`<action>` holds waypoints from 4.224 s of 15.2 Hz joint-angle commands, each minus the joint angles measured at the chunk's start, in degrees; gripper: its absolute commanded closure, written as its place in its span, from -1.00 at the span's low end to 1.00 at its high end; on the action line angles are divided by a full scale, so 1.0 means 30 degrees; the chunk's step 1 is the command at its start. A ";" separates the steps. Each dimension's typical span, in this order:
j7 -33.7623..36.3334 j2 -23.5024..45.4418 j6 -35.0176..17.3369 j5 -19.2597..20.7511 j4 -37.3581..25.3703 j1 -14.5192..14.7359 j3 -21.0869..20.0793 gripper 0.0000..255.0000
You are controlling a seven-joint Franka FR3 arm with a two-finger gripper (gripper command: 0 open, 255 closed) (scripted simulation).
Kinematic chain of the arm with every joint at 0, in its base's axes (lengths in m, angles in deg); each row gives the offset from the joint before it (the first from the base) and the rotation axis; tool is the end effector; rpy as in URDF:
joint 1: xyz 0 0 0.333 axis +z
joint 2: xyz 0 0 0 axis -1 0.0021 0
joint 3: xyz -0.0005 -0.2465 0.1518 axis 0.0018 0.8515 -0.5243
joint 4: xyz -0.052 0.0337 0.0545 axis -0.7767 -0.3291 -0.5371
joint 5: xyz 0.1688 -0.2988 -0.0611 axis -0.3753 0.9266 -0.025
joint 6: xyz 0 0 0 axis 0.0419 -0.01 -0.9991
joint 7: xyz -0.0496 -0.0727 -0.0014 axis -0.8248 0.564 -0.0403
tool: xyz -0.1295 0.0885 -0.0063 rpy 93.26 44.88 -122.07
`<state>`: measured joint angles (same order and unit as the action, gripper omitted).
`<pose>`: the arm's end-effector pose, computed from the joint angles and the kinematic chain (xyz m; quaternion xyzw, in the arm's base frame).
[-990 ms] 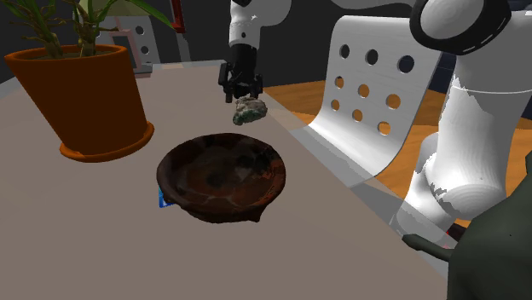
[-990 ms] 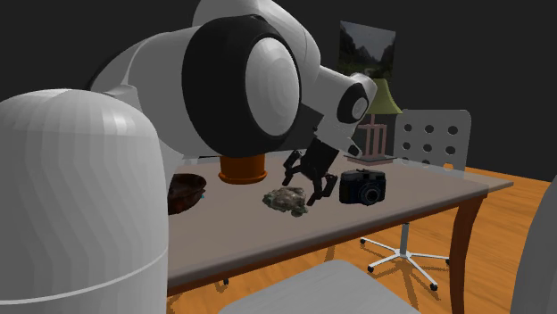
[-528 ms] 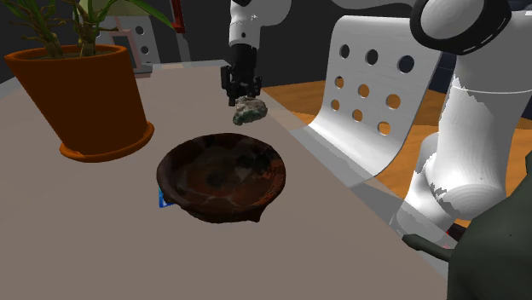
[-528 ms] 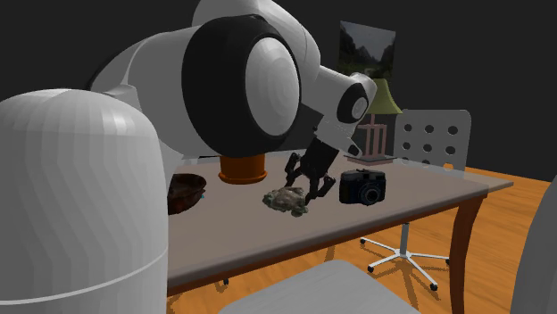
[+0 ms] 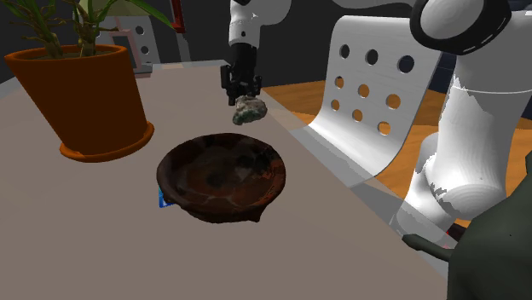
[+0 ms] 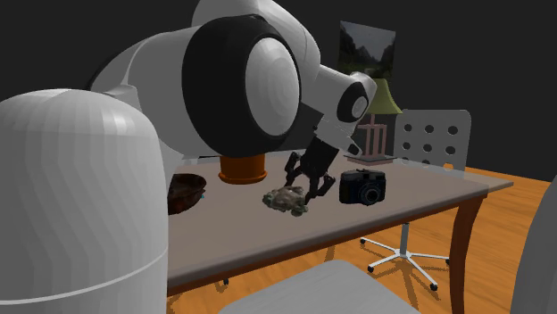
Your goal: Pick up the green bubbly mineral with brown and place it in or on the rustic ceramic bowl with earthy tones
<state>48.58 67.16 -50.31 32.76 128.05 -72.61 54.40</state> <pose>0.5134 0.0994 0.4701 -0.9675 0.0303 0.1466 0.2037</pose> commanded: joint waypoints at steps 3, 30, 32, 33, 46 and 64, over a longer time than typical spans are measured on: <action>0.0309 0.0063 0.0841 -0.0044 -0.0952 -0.0079 0.0030 1.00; 0.3554 0.1498 0.6802 -0.1396 -0.9062 -0.0455 -0.0104 1.00; 0.4235 0.0390 0.5959 -0.1134 -0.7536 0.0340 -0.0426 1.00; 0.4598 -0.0105 0.5566 -0.1033 -0.6868 0.0697 -0.0613 1.00; 0.9799 -0.3949 0.1403 -0.0757 -0.1842 0.4214 -0.3724 1.00; 1.0232 -0.5383 -0.3225 -0.0798 0.3429 0.5377 -0.5186 1.00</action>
<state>79.59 51.18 -59.32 30.40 137.48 -56.49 38.87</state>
